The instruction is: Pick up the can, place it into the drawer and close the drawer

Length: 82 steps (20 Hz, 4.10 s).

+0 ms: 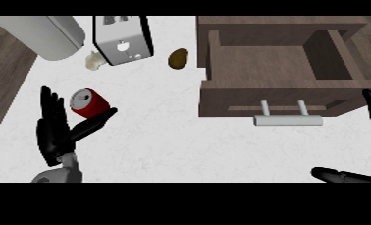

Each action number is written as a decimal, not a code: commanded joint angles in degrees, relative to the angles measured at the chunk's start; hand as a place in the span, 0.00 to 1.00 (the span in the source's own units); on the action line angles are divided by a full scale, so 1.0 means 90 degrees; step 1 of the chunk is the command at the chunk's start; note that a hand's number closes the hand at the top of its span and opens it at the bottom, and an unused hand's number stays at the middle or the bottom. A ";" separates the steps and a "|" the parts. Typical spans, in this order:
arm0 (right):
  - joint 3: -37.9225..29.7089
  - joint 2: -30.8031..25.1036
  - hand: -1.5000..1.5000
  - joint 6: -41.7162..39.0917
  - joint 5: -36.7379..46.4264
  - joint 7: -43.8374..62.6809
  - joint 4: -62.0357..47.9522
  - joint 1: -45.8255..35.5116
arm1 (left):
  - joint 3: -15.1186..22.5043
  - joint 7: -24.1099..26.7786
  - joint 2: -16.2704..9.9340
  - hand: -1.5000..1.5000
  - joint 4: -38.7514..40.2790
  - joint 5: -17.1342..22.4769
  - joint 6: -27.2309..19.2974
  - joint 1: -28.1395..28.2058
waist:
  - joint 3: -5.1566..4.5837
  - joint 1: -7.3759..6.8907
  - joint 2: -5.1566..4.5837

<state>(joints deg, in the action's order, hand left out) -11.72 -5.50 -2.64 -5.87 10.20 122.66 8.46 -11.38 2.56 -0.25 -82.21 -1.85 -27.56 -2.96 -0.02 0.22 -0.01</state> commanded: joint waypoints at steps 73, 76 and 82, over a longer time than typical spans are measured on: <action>-0.0890 -0.0044 0.00 -0.0353 -0.0069 0.0555 0.0544 -0.0291 | 0.0489 0.1872 -0.0230 1.00 0.4954 0.0996 0.2892 -0.4569 | 0.0008 -0.0056 0.0039; -0.1040 -0.0077 0.00 -0.0513 -0.0232 0.0551 0.0802 0.0048 | 0.1178 0.1333 0.0020 1.00 0.4371 0.1275 0.2390 -0.4556 | 0.0007 0.0014 0.0049; -0.0606 0.0002 0.00 -0.0180 0.0437 0.0659 0.0491 -0.0524 | 0.1797 -0.0049 0.0026 1.00 0.2872 0.1473 0.1764 -0.4770 | 0.0004 -0.0031 0.0027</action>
<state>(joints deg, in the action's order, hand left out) -18.76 -5.74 -5.05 -4.53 16.08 127.84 5.05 0.02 8.10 -0.25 -49.43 9.75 -8.36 -45.36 0.03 -0.15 0.33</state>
